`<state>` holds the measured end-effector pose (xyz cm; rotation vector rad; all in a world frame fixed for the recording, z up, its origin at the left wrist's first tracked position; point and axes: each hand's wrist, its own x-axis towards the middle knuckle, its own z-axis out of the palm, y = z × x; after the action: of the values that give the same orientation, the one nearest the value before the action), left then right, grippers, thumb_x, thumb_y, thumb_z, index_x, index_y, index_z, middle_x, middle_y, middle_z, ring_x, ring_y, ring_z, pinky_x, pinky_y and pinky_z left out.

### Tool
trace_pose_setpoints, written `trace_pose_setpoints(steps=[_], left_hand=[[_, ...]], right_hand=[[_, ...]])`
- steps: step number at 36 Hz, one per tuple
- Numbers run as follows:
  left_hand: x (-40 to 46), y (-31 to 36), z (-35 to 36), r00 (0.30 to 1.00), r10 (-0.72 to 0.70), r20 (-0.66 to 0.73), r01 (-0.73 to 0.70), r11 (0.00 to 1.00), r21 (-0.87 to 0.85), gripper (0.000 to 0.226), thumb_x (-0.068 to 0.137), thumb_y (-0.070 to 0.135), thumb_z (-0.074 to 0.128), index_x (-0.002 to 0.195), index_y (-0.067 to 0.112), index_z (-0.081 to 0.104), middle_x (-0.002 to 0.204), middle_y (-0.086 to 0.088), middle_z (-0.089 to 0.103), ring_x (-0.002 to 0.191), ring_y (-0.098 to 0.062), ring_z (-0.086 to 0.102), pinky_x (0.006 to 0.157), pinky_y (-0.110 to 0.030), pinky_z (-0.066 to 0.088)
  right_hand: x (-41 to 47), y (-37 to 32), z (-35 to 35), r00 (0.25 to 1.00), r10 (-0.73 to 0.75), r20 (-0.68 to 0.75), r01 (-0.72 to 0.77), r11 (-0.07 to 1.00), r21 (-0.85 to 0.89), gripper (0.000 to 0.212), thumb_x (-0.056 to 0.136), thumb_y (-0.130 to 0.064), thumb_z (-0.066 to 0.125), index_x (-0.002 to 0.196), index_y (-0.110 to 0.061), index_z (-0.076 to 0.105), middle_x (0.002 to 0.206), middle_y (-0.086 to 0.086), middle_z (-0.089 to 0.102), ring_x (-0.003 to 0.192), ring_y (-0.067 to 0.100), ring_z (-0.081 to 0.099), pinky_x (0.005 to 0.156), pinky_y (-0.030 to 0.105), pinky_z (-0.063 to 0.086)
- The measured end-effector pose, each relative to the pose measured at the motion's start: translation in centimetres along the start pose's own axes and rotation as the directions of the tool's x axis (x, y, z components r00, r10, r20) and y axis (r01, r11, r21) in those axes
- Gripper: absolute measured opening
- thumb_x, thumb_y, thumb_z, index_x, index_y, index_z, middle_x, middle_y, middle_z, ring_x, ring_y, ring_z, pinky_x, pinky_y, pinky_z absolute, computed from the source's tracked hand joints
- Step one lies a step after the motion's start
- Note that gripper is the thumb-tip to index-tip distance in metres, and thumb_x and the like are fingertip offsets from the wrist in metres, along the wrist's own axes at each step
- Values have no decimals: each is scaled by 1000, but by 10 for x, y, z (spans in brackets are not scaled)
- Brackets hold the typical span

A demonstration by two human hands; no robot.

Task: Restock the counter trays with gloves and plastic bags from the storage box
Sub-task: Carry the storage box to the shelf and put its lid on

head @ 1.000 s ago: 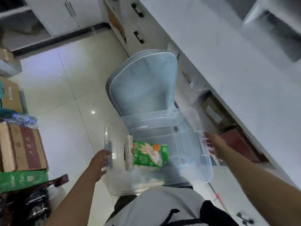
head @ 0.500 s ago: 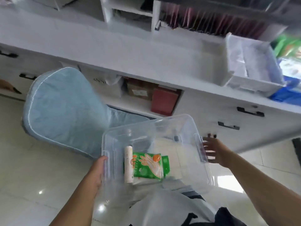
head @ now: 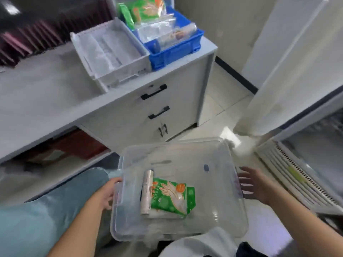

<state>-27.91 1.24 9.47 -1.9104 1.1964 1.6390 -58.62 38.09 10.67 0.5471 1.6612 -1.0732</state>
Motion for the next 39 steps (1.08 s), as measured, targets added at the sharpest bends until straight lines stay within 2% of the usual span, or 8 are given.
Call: trace_pose_setpoints(steps=[2, 8, 13, 18, 21, 28, 33, 39], left_hand=[[2, 36, 34, 1000, 24, -6, -23, 995, 96, 24, 85, 41, 61, 94, 19, 57, 92, -10, 55, 79, -25, 52, 62, -32, 41], [-1, 140, 142, 985, 173, 27, -169, 904, 392, 47, 89, 40, 61, 124, 11, 54, 83, -10, 50, 61, -20, 40, 61, -27, 36], [-17, 219, 231, 960, 256, 117, -277, 788, 551, 42, 89, 40, 60, 124, 21, 47, 119, -11, 56, 92, -22, 57, 92, -44, 44], [-23, 298, 311, 921, 301, 248, -388, 642, 662, 44, 92, 36, 58, 131, 19, 49, 129, -12, 55, 104, -25, 54, 98, -45, 42], [-22, 347, 348, 900, 312, 305, -433, 546, 717, 44, 92, 37, 57, 132, 21, 49, 134, -10, 55, 102, -22, 54, 85, -39, 39], [-30, 468, 409, 868, 289, 404, -490, 368, 790, 46, 85, 37, 56, 127, 21, 46, 122, -9, 56, 111, -26, 54, 81, -43, 39], [-45, 550, 445, 844, 281, 457, -532, 325, 782, 50, 81, 41, 58, 123, 17, 47, 99, -8, 55, 85, -23, 53, 70, -36, 40], [-63, 635, 487, 807, 283, 518, -590, 336, 734, 53, 72, 37, 58, 121, 19, 48, 102, -5, 58, 91, -22, 56, 72, -38, 41]], right_hand=[[-3, 10, -32, 999, 6, -38, -2, 995, 97, 31, 81, -39, 63, 90, -9, 67, 80, 9, 65, 75, 27, 61, 73, 37, 51], [-19, 38, -96, 985, 34, -167, 17, 956, 294, 31, 85, -40, 60, 91, -11, 64, 81, 9, 60, 74, 27, 56, 69, 35, 50], [-22, 58, -124, 953, 105, -283, 55, 862, 505, 24, 80, -40, 64, 81, -16, 64, 56, -1, 64, 59, 20, 57, 46, 25, 50], [-15, 48, -128, 926, 155, -343, 110, 760, 641, 26, 81, -41, 63, 91, -17, 65, 86, 6, 64, 79, 26, 63, 57, 30, 49], [-11, 22, -127, 913, 172, -371, 144, 714, 686, 23, 83, -39, 63, 90, -17, 63, 85, 5, 62, 76, 24, 60, 58, 30, 47], [-19, -68, -117, 865, 200, -460, 251, 621, 743, 19, 82, -34, 63, 83, -15, 65, 78, 4, 63, 74, 23, 60, 63, 31, 48], [-26, -141, -112, 827, 163, -537, 373, 556, 743, 15, 83, -31, 64, 80, -17, 65, 78, 1, 64, 76, 21, 60, 63, 32, 47], [-24, -210, -124, 783, 115, -612, 489, 493, 719, 10, 89, -29, 61, 89, -20, 65, 84, 0, 62, 75, 18, 58, 65, 34, 47]])
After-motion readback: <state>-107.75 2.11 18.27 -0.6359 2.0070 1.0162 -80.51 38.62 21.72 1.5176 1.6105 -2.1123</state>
